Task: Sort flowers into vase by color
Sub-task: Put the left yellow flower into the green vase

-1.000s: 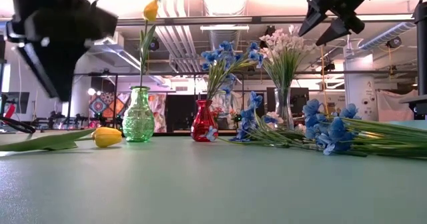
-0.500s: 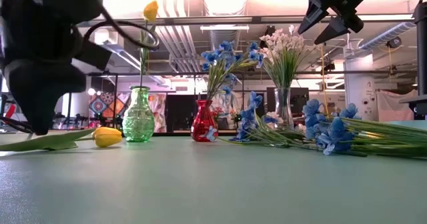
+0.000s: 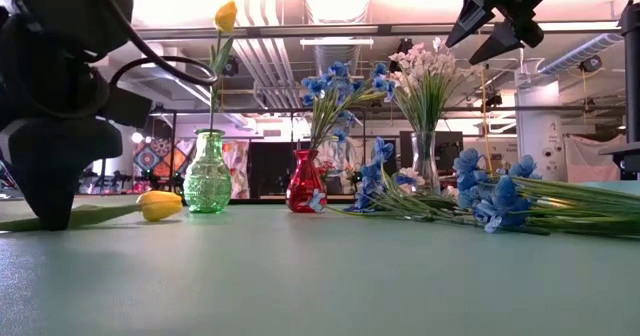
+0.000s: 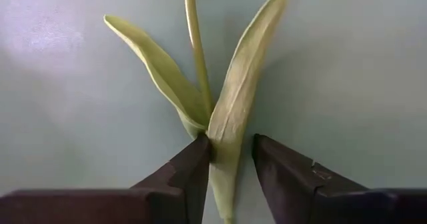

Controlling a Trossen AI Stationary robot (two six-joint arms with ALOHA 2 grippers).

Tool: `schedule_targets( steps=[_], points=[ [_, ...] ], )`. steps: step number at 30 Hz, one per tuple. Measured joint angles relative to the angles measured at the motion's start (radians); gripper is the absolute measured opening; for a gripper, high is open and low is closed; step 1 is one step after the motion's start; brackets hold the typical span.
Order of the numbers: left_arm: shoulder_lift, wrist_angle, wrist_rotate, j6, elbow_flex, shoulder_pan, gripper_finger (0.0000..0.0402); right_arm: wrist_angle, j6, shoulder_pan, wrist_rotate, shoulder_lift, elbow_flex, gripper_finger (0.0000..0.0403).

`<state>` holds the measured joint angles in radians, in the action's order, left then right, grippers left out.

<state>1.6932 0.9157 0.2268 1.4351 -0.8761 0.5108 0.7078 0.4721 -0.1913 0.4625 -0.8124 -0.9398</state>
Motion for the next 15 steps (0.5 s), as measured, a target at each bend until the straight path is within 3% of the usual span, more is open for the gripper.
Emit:
schedule_targets(
  steps=[5,11,15],
  points=[
    [-0.001,0.001,0.002,0.002,0.002,0.0,0.0087,0.0,0.0,0.0,0.0,0.0,0.0,0.0364],
    [-0.017,0.009,0.002,0.004,0.007,-0.001,0.0013,0.0,0.0,0.02,-0.001,0.0,0.0,0.0364],
    [-0.035,0.009,-0.001,0.003,0.008,0.001,0.0007,0.0,0.0,0.047,-0.002,0.0,0.0,0.0364]
  ],
)
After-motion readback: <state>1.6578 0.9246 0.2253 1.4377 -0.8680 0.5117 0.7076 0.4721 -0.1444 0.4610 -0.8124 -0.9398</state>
